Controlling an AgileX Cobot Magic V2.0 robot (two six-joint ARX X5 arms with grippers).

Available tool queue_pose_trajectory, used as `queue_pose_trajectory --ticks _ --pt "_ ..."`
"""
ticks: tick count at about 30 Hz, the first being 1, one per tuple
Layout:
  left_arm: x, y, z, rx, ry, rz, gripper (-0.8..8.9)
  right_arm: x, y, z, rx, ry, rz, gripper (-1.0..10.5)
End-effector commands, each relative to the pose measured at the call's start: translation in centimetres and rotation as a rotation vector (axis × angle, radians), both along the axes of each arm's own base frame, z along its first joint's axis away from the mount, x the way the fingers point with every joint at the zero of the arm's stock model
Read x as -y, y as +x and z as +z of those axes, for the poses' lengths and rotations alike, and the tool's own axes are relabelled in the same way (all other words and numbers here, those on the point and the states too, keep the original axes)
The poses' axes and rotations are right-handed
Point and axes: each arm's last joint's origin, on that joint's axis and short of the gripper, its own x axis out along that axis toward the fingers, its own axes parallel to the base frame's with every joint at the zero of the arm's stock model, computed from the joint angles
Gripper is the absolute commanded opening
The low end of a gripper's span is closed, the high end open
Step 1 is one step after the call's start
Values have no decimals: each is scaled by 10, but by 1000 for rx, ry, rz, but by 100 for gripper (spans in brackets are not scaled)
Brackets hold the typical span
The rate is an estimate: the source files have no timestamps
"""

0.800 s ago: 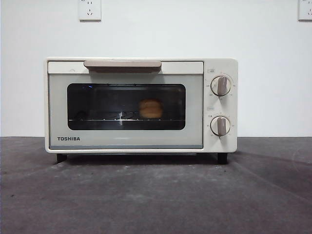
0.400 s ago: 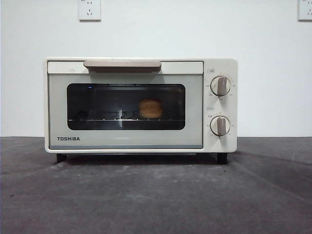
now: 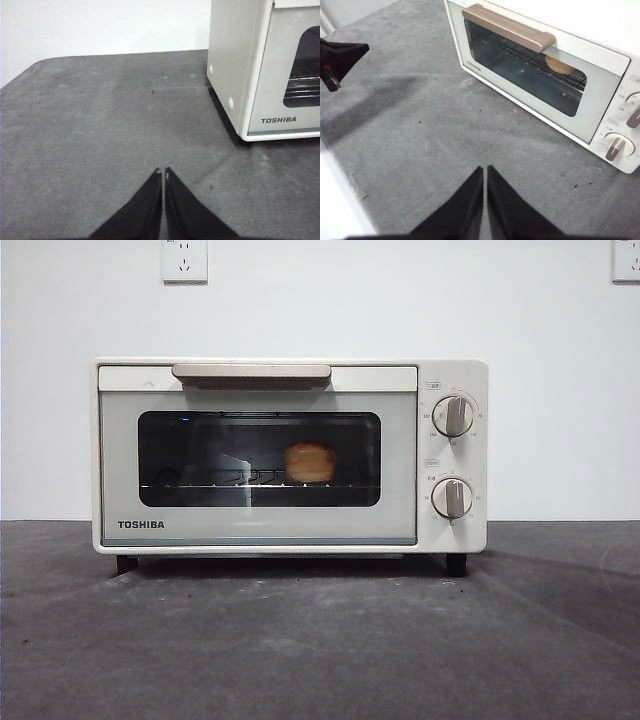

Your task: The left arm flap open the oven, the right arm pick bread and place it into oven, the left arm flap close the oven

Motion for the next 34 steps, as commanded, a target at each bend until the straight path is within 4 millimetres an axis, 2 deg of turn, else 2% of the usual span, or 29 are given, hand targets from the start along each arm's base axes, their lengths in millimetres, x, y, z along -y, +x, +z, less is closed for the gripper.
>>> queue_pose_trajectory --ticks 1,16,20,25,30,34 --pt "0 1 -7 -23 4 -1 16 -2 0 3 0 15 0 7" --pt "0 1 -7 -23 4 -1 16 1 0 5 19 15 -12 7" --pt "0 1 -7 -23 4 -1 16 17 4 9 67 19 -81 7" --pt "0 1 -7 -23 4 -1 16 48 8 9 106 48 -259 7" --pt "0 1 -7 -23 4 -1 16 81 6 -5 223 88 -499 7" --pt "0 1 -7 -23 4 -1 16 97 -2 -25 359 131 -625 7"
